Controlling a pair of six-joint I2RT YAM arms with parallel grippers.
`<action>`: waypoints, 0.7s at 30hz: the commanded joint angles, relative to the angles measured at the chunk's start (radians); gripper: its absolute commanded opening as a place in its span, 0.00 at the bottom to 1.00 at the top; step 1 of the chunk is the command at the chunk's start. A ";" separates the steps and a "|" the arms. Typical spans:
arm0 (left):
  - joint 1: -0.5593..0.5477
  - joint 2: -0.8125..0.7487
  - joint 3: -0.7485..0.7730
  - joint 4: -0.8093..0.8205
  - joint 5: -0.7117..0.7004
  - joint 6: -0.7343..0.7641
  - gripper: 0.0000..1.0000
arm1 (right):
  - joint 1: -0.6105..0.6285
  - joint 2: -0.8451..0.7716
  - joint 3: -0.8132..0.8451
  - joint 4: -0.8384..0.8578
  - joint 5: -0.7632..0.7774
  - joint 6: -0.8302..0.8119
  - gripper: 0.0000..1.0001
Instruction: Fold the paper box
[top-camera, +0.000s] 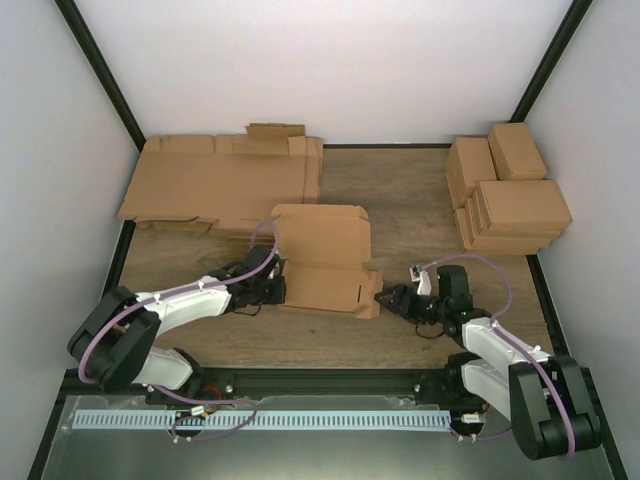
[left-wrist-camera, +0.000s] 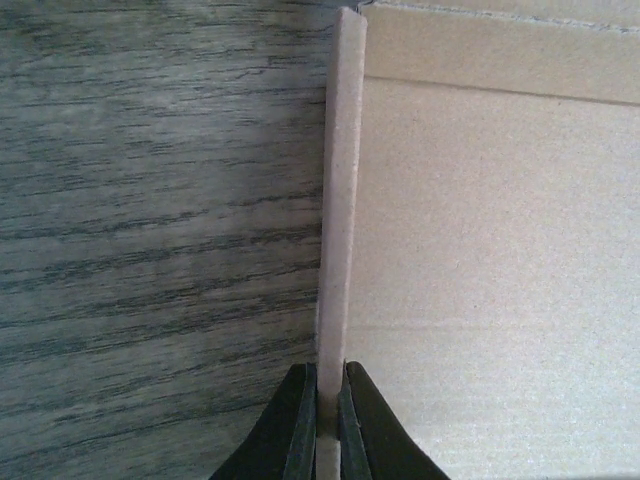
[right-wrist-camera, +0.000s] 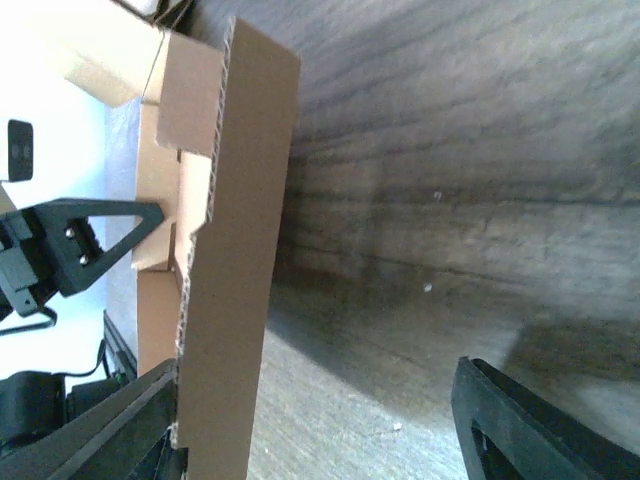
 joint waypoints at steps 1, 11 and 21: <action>0.003 -0.033 -0.014 0.042 0.033 -0.014 0.04 | -0.002 -0.021 -0.056 0.176 -0.130 0.091 0.72; 0.000 -0.051 -0.030 0.053 0.047 -0.012 0.04 | -0.002 0.023 -0.061 0.401 -0.241 0.214 0.71; -0.083 -0.056 0.020 -0.019 -0.132 -0.034 0.04 | 0.054 0.123 0.079 0.234 -0.197 0.121 0.54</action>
